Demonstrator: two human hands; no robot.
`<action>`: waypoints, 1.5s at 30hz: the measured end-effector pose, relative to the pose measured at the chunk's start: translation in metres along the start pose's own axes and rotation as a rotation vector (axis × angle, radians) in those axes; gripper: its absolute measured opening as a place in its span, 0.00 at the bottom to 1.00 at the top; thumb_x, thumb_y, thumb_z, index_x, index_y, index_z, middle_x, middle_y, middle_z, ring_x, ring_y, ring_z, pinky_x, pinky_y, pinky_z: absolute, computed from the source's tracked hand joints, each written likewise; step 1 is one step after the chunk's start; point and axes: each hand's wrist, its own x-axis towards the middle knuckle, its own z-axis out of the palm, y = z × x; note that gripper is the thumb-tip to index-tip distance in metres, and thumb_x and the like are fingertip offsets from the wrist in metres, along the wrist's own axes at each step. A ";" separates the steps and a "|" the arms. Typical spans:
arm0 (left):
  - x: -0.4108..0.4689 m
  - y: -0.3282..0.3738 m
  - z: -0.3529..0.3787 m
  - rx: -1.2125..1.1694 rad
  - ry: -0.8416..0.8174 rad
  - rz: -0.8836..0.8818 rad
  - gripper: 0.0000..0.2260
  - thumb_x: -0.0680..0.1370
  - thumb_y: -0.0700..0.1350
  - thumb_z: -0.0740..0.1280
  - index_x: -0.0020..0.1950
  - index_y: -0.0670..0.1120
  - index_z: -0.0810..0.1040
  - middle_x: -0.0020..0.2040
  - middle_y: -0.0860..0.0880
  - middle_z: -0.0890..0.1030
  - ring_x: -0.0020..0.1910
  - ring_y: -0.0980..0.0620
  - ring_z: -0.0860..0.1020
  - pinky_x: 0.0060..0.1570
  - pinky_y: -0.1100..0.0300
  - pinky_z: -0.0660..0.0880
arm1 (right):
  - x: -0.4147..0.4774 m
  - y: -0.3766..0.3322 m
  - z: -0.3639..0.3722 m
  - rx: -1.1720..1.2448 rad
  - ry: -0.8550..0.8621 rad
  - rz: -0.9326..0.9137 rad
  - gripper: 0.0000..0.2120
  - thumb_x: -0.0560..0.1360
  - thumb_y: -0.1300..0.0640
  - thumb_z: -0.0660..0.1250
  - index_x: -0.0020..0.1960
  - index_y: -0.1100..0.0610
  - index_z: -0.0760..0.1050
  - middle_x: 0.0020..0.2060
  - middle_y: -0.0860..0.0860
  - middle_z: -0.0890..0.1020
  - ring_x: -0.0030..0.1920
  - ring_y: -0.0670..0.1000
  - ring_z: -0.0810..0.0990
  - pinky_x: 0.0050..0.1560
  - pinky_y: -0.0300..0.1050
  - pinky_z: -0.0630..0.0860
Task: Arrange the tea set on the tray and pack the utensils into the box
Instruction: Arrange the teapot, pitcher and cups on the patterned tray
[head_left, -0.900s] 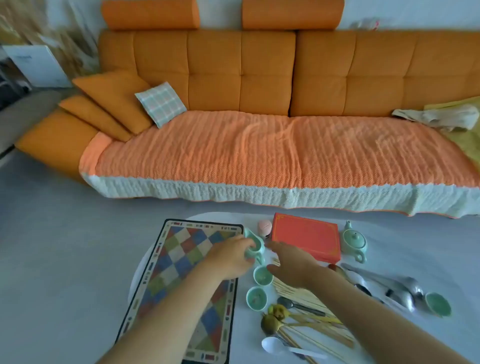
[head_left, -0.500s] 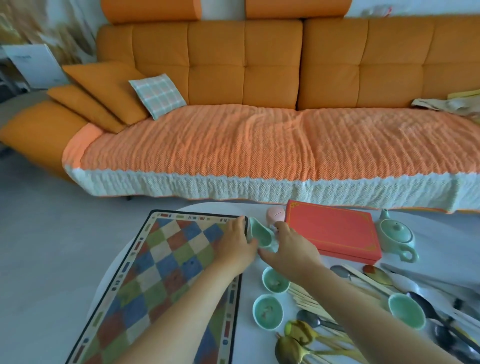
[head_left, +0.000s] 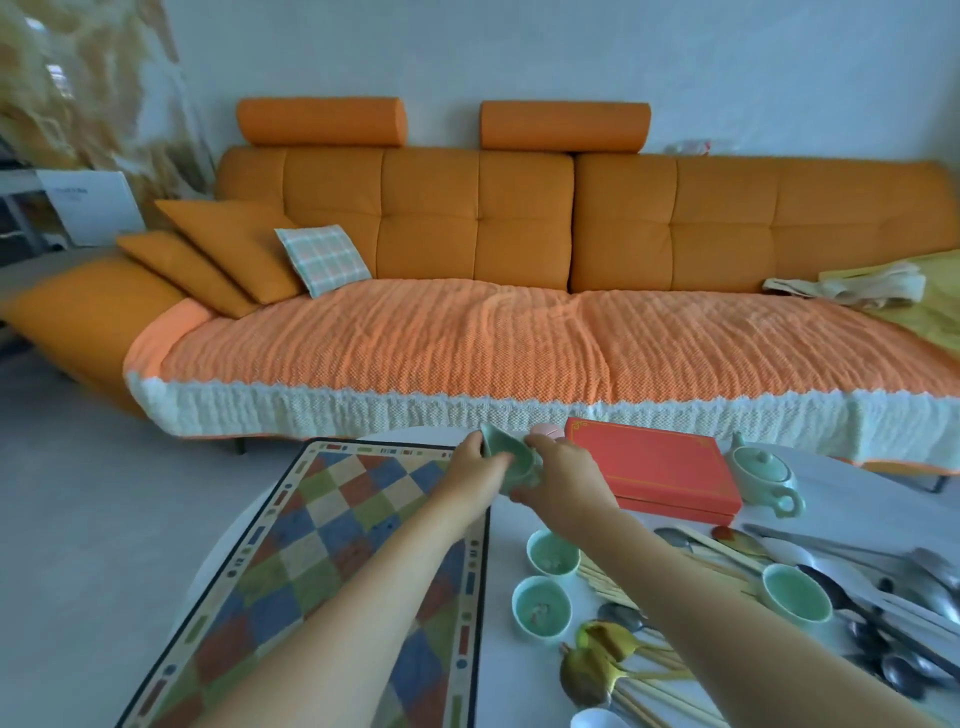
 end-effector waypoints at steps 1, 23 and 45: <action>-0.007 0.004 -0.008 -0.012 -0.008 0.027 0.10 0.77 0.47 0.66 0.58 0.51 0.75 0.53 0.51 0.80 0.50 0.54 0.78 0.48 0.58 0.76 | -0.002 -0.006 -0.006 -0.004 -0.007 -0.026 0.21 0.68 0.54 0.77 0.58 0.54 0.76 0.51 0.54 0.80 0.48 0.55 0.79 0.44 0.46 0.72; -0.027 -0.098 -0.174 0.232 0.210 0.047 0.26 0.64 0.46 0.82 0.54 0.51 0.72 0.47 0.53 0.78 0.44 0.57 0.76 0.35 0.61 0.71 | 0.042 -0.124 0.127 -0.027 -0.368 -0.283 0.39 0.74 0.51 0.73 0.79 0.52 0.57 0.74 0.51 0.67 0.72 0.53 0.67 0.71 0.50 0.67; 0.035 -0.115 -0.195 0.441 0.240 -0.002 0.33 0.60 0.67 0.75 0.57 0.54 0.69 0.54 0.57 0.75 0.50 0.56 0.76 0.48 0.50 0.78 | 0.111 -0.135 0.138 -0.241 -0.388 -0.353 0.37 0.76 0.53 0.68 0.79 0.44 0.52 0.73 0.51 0.67 0.73 0.56 0.63 0.70 0.57 0.63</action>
